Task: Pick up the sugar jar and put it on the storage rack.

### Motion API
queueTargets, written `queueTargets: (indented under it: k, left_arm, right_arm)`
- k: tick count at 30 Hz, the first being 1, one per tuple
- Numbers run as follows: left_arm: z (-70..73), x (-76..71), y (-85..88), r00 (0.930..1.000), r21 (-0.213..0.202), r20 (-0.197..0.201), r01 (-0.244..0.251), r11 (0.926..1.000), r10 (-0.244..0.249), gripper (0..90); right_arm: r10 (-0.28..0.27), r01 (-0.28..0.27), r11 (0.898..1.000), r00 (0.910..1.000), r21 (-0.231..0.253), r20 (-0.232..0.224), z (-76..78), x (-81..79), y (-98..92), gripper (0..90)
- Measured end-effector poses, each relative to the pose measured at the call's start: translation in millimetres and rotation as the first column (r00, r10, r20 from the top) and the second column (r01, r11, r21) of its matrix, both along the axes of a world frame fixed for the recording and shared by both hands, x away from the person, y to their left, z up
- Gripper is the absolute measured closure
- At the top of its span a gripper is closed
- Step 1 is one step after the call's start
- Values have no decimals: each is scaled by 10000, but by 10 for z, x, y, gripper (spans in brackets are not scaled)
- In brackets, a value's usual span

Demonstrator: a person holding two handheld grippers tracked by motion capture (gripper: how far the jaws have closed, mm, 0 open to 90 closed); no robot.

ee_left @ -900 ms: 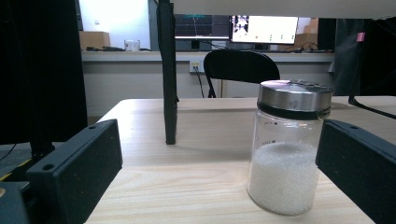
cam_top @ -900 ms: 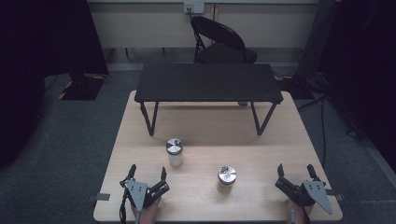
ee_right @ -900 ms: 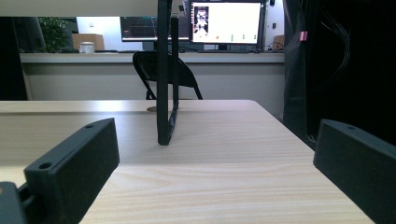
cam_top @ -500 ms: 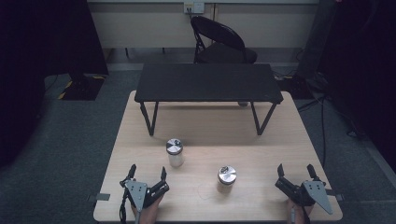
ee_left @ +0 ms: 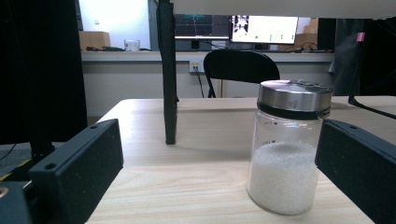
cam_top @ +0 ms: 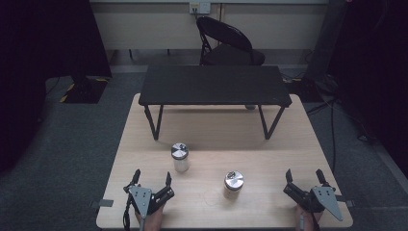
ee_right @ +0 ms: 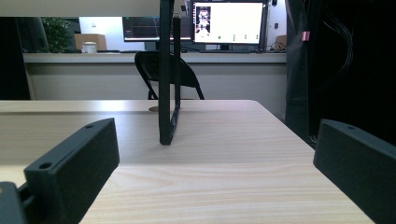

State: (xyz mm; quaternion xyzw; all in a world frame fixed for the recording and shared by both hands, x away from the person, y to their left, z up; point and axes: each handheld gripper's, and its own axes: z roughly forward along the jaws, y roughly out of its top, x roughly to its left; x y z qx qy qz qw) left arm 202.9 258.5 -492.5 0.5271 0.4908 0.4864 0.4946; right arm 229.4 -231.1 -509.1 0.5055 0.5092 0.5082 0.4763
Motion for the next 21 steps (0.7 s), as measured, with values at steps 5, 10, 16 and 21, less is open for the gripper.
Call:
queueTargets:
  k: [5, 10, 16, 21]
  left_arm:
    - [1, 0, 0, 10000, -1, -2, 1, 10000, -1, 1]
    - [0, 0, 0, 10000, -4, 4, 2, 10000, -2, 1]
    - [1, 8, 25, 9999, -23, -8, 155, 9999, -155, 1]
    - [0, 12, 42, 9997, -58, -1, 244, 9997, -244, 0]
  right_arm:
    - [-2, 2, 10000, 10000, -2, 1, 0, 0, 0, 0]
    - [-9, 9, 10000, 10000, -6, 5, -1, 0, 1, 0]
    - [-18, 18, 10000, 10000, -5, 7, -1, 0, 3, 0]
    - [-21, 21, 10000, 10000, -9, 4, 0, 1, 3, 0]
